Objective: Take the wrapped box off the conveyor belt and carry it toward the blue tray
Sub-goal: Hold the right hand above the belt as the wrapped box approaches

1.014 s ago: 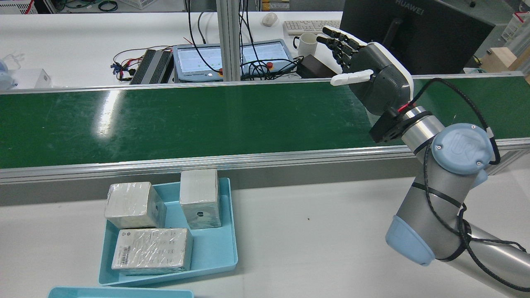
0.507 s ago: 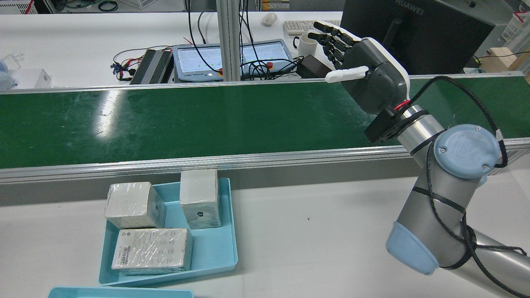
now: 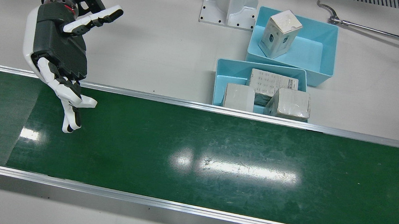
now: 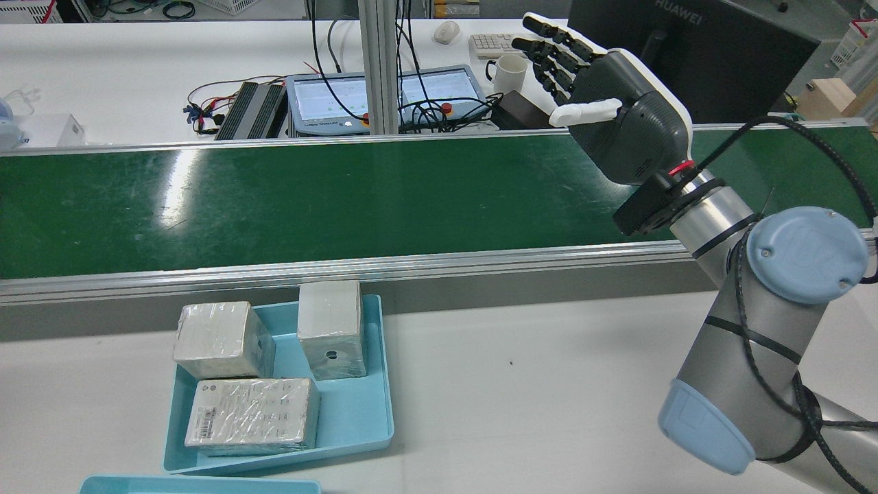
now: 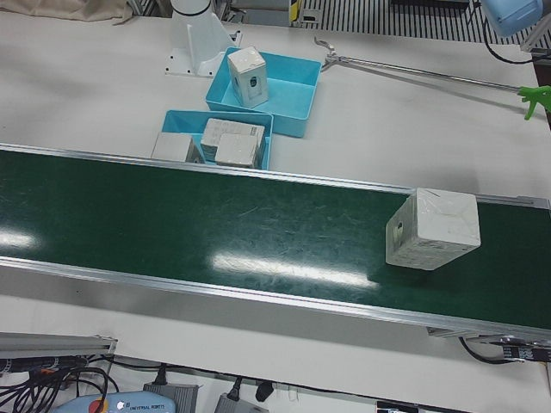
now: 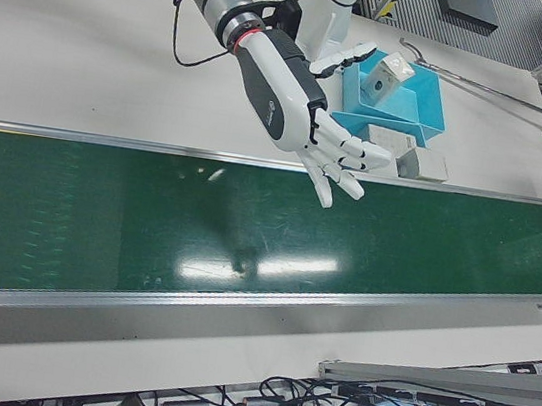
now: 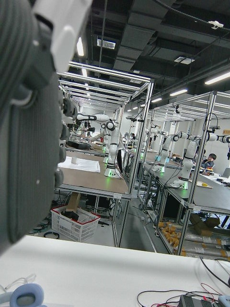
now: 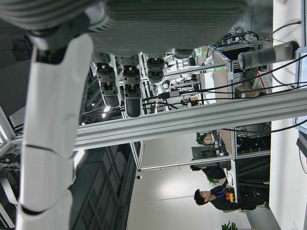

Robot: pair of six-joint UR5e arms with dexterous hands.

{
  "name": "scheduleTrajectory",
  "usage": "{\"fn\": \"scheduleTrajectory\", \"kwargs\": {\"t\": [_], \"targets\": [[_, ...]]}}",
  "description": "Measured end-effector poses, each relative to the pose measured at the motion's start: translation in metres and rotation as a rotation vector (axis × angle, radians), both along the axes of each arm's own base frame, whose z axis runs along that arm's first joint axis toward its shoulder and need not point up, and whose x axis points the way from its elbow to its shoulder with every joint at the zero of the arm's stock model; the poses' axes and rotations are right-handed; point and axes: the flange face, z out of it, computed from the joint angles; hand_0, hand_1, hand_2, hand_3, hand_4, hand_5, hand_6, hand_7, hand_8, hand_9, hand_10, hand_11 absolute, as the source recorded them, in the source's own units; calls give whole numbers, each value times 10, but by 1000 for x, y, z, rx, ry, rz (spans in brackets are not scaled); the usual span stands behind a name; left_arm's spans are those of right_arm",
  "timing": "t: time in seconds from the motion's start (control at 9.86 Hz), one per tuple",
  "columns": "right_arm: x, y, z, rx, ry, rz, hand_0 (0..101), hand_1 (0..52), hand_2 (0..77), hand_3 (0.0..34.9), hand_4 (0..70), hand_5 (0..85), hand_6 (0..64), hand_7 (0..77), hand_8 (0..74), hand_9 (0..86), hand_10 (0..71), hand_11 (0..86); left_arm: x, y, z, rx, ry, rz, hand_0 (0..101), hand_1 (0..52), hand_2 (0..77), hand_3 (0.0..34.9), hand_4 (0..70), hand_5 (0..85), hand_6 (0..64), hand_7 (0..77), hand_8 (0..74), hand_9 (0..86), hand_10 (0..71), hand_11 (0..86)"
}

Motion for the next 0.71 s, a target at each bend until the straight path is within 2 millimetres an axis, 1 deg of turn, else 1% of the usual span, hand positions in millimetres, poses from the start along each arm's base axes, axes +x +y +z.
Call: {"fn": "scheduleTrajectory", "kwargs": {"t": [0.2,0.3,0.51,0.61,0.71], "targets": [[4,5,-5,1,-5,0,473,109,55,49,158,142,87,256,82,93,0,11,0,0,0,0,0,0,0,0,5,0,0,11,5,5,5,0,0,5],[2,6,-5,-2,-3,-1,471,109,55,56,158,147,93,267,82,93,0,11,0,0,0,0,0,0,0,0,11,0,0,11,5,5,5,0,5,5],[-4,8,-3,-8,3,-10,472,104,55,49,158,147,93,256,76,93,0,11,0,0,0,0,0,0,0,0,11,0,0,11,5,5,5,0,0,5],[-9,9,-2,-9,4,-17,473,98,33,48,153,142,93,256,82,93,0,11,0,0,0,0,0,0,0,0,11,0,0,11,5,5,5,0,0,5],[-13,11,-3,-8,2,-25,472,98,33,57,153,142,93,256,76,98,0,11,0,0,0,0,0,0,0,0,11,0,0,11,5,5,5,0,5,5]]}}
